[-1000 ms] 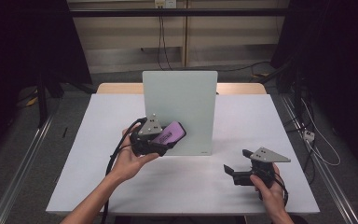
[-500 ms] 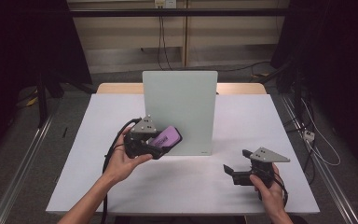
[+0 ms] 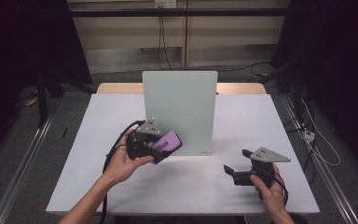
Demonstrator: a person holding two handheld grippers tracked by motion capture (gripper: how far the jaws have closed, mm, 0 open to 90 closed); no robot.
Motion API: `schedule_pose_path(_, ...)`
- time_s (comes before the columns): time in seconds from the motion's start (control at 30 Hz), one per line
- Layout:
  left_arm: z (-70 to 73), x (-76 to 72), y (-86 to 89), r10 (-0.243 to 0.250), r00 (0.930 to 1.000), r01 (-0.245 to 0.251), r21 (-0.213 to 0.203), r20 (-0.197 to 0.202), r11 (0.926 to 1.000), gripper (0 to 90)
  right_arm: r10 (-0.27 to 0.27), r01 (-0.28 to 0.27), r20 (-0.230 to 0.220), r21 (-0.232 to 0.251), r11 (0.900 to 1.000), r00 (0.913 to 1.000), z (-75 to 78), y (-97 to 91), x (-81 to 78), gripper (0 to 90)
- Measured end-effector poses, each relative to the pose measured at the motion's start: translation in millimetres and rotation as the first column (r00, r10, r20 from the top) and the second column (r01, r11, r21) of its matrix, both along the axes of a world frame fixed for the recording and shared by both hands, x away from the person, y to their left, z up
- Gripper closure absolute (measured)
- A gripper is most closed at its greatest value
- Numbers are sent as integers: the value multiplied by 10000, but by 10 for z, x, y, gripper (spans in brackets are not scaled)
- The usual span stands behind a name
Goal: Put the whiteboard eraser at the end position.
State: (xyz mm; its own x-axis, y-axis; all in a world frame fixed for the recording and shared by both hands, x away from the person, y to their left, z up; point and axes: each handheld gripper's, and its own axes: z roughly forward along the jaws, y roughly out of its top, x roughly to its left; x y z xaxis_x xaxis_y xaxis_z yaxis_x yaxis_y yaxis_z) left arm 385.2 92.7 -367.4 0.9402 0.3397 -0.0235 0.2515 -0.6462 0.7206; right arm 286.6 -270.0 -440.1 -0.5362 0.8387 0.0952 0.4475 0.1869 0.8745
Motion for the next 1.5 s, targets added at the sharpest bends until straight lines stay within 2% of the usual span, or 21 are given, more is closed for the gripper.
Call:
schedule_pose_path(0.2, -45, -32, -87, -215, 9996, 224, 549, -178, 9982, 411, 11, -11, -9, 42, 10000, 10000, -3, 5, 2, 49)
schedule_pose_path(0.33, -87, -44, -159, -397, 9989, 414, 719, -258, 9966, 411, 70, -70, -6, 74, 9999, 10000, -6, 3, 4, 48)
schedule_pose_path(0.4, -112, -37, -226, -280, 9990, 306, 772, -338, 9965, 411, 40, -39, -44, 120, 9999, 10000, -7, 4, 14, 48)
schedule_pose_path(0.53, -187, -58, -364, -711, 9966, 757, 1235, -413, 9894, 411, 96, -95, -74, 125, 9999, 9999, -8, 19, 40, 49)
schedule_pose_path(0.67, -235, -83, -400, -843, 9950, 914, 1489, -533, 9846, 411, 157, -156, -49, 86, 9998, 9999, -9, 31, 46, 48)
schedule_pose_path(0.87, -313, -104, -440, -949, 9924, 1066, 1629, -780, 9809, 411, 142, -141, -34, 78, 9999, 9999, -4, 36, 50, 49)
schedule_pose_path(0.97, -353, -139, -489, -1074, 9899, 1222, 1725, -925, 9774, 411, 152, -152, -34, 30, 9999, 9999, 0, 42, 40, 49)
schedule_pose_path(1.0, -357, -148, -499, -1188, 9890, 1335, 1859, -884, 9735, 411, 143, -143, -34, 29, 9999, 9999, 2, 42, 35, 48)
schedule_pose_path(1.13, -359, -169, -499, -1271, 9870, 1431, 1780, -983, 9736, 411, 99, -99, 5, 34, 9999, 10000, 4, 32, 24, 49)
schedule_pose_path(1.17, -346, -169, -495, -1327, 9854, 1510, 1865, -1070, 9708, 411, 99, -99, 6, 31, 9999, 10000, 3, 30, 22, 48)
schedule_pose_path(1.3, -342, -189, -493, -1359, 9837, 1544, 1663, -1173, 9739, 411, 136, -136, 26, -3, 9999, 9999, 4, 26, 17, 48)
schedule_pose_path(1.5, -408, -249, -568, -1617, 9780, 1858, 1967, -1320, 9627, 410, 113, -113, 23, -9, 9999, 9999, 5, 30, 17, 48)
